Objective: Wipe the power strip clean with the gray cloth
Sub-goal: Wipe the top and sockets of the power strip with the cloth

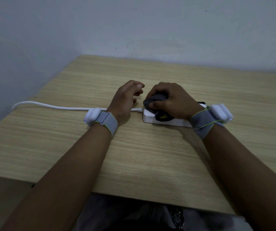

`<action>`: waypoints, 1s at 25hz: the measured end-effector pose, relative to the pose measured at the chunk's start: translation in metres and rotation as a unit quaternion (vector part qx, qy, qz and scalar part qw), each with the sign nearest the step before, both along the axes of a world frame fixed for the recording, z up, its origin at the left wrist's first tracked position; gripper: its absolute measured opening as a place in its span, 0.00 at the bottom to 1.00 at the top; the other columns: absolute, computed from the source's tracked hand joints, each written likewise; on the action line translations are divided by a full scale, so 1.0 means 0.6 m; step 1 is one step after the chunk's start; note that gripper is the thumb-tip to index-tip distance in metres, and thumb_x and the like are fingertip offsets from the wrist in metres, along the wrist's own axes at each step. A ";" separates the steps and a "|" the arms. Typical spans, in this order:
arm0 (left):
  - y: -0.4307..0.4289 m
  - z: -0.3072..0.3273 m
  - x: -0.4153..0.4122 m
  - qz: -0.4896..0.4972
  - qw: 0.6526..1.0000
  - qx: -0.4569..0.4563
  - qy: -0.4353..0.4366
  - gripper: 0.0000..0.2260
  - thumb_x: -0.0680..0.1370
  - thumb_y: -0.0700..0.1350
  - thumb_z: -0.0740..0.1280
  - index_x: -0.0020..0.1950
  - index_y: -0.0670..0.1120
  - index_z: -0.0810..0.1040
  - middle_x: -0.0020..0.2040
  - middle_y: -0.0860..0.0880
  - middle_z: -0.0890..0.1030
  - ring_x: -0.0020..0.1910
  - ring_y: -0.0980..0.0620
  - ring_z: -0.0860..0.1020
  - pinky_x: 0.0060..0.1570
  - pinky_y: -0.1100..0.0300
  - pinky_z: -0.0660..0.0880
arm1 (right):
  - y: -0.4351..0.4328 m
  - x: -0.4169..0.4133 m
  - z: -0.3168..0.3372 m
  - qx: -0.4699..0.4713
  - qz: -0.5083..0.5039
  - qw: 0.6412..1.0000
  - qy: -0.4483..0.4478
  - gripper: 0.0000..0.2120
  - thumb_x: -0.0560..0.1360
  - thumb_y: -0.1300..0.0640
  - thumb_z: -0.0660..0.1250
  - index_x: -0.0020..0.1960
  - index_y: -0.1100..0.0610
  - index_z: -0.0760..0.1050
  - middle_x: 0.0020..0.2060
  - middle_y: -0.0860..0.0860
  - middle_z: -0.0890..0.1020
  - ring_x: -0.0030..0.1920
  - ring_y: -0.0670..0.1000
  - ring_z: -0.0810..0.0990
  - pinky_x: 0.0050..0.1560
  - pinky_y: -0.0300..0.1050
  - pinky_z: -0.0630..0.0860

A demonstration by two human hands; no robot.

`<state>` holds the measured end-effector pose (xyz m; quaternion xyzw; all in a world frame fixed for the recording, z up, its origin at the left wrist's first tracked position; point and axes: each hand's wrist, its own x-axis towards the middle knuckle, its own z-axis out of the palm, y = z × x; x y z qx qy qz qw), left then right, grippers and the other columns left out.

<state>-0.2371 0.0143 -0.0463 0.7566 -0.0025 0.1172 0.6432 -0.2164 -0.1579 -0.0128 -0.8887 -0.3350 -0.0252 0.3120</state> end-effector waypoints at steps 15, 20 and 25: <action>-0.012 -0.008 0.000 0.016 0.995 0.094 -0.022 0.08 0.77 0.46 0.65 0.53 0.45 0.80 0.51 0.48 0.80 0.47 0.58 0.76 0.43 0.71 0.71 | -0.024 0.010 -0.011 0.000 -0.142 0.985 -0.096 0.12 0.69 0.51 0.72 0.51 0.51 0.82 0.47 0.56 0.78 0.51 0.55 0.76 0.52 0.46 0.72; -0.012 -0.011 0.002 0.022 0.996 0.081 -0.022 0.08 0.77 0.45 0.64 0.53 0.45 0.80 0.53 0.48 0.81 0.48 0.57 0.76 0.47 0.63 0.72 | -0.007 -0.003 -0.017 -0.048 -0.070 0.991 -0.104 0.13 0.73 0.50 0.66 0.55 0.52 0.79 0.48 0.55 0.76 0.51 0.56 0.73 0.51 0.47 0.68; -0.015 -0.013 -0.006 0.045 0.985 0.145 -0.076 0.07 0.76 0.45 0.65 0.50 0.45 0.81 0.49 0.48 0.81 0.47 0.57 0.77 0.45 0.70 0.70 | -0.003 -0.012 -0.014 -0.016 -0.053 0.996 -0.073 0.18 0.67 0.50 0.60 0.52 0.53 0.81 0.47 0.53 0.76 0.48 0.51 0.72 0.47 0.43 0.67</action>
